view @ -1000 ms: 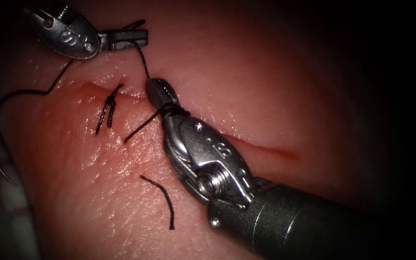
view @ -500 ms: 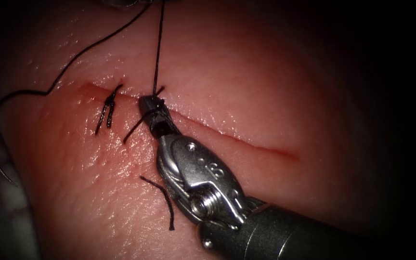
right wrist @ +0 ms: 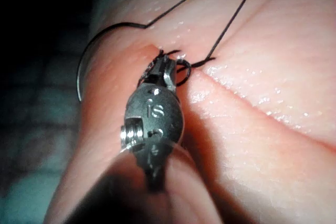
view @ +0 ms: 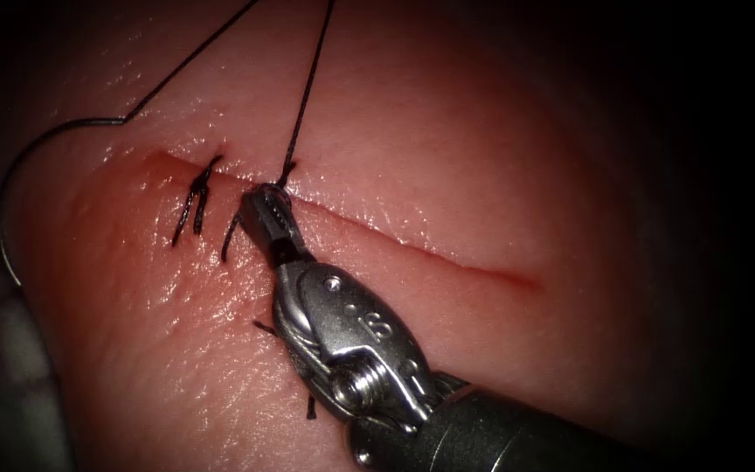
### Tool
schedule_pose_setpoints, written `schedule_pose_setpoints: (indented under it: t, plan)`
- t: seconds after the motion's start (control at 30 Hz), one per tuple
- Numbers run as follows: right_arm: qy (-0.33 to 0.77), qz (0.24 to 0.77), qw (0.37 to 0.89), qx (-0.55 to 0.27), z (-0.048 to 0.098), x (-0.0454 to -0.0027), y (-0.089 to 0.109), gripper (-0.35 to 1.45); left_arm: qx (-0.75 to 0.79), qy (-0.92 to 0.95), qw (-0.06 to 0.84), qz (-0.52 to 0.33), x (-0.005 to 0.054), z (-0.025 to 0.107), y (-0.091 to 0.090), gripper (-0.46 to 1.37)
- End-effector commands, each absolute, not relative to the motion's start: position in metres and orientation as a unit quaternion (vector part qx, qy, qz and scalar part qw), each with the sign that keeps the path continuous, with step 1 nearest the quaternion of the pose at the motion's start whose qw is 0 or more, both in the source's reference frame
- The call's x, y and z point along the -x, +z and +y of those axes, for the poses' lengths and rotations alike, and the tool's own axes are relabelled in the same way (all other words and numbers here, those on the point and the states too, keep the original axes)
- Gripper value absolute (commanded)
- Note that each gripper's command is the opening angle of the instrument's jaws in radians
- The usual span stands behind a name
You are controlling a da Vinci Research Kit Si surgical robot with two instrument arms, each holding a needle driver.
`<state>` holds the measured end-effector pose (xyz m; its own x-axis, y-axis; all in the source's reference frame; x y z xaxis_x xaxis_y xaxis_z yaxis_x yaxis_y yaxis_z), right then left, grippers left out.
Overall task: Wound Closure
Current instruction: Pull the right gripper down and the left gripper up to tighten the suture
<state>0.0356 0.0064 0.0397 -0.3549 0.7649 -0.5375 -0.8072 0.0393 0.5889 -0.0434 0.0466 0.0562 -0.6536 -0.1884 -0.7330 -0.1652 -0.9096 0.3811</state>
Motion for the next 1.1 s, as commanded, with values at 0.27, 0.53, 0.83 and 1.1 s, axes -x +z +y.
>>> schedule_pose_setpoints:
  t: [0.27,0.53,0.83,1.1]
  plan:
    - [0.691,0.448,0.567,0.021,0.0055,-0.0364,0.0389,-0.35,-0.417,-0.884,0.011,-0.211,0.0441,0.0482,0.0572,-0.35]
    - [0.680,0.449,0.580,-0.002,0.0037,-0.0383,0.0371,-0.35,-0.418,-0.883,0.012,-0.213,0.0445,0.0489,0.0576,-0.35]
    - [0.666,0.455,0.591,-0.016,0.0022,-0.0396,0.0352,-0.35,-0.420,-0.881,0.021,-0.217,0.0458,0.0494,0.0578,-0.35]
    - [0.661,0.444,0.605,-0.029,0.0008,-0.0401,0.0344,-0.35,-0.421,-0.877,0.028,-0.229,0.0476,0.0506,0.0579,-0.35]
